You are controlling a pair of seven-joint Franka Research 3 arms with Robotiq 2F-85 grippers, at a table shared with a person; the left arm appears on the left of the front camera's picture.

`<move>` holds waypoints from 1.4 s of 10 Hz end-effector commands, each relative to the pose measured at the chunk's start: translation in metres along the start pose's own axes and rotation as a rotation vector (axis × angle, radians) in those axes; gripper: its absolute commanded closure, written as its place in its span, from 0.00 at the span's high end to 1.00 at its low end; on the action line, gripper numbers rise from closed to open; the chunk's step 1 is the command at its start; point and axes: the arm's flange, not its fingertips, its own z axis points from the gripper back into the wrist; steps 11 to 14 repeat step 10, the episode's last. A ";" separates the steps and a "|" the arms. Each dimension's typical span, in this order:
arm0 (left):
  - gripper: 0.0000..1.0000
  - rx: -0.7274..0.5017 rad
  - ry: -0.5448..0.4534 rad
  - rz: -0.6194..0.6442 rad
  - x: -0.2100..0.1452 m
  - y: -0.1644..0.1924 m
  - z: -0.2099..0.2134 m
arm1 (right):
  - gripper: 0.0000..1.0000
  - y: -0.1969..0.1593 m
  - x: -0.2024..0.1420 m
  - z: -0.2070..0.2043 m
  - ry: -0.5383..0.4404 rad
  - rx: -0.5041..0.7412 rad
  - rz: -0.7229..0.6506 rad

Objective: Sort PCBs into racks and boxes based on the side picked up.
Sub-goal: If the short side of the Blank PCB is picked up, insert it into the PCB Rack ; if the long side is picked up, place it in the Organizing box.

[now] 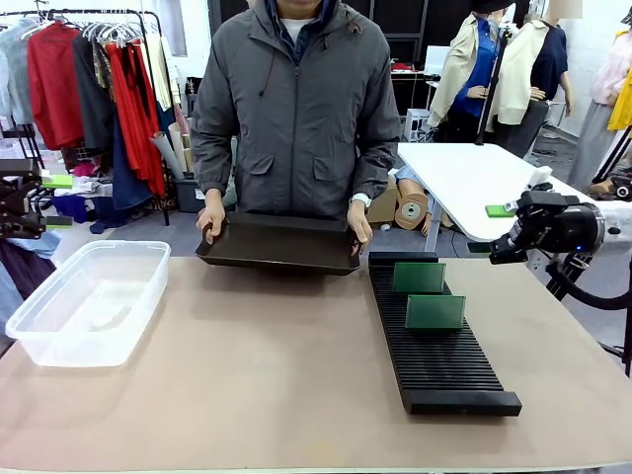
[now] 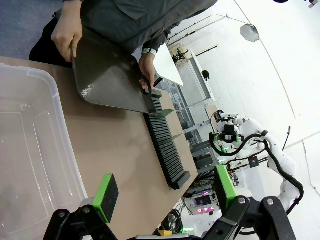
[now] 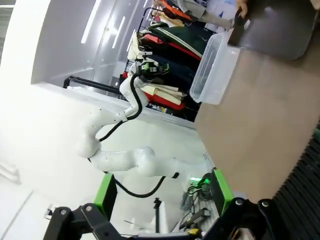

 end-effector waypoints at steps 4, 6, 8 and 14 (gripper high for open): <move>1.00 0.001 0.007 0.002 0.001 -0.002 0.001 | 1.00 0.008 -0.002 -0.002 0.007 0.010 -0.019; 1.00 0.001 0.007 0.002 0.001 -0.002 0.001 | 1.00 0.008 -0.002 -0.002 0.007 0.010 -0.019; 1.00 0.001 0.007 0.002 0.001 -0.002 0.001 | 1.00 0.008 -0.002 -0.002 0.007 0.010 -0.019; 1.00 0.001 0.007 0.002 0.001 -0.002 0.001 | 1.00 0.008 -0.002 -0.002 0.007 0.010 -0.019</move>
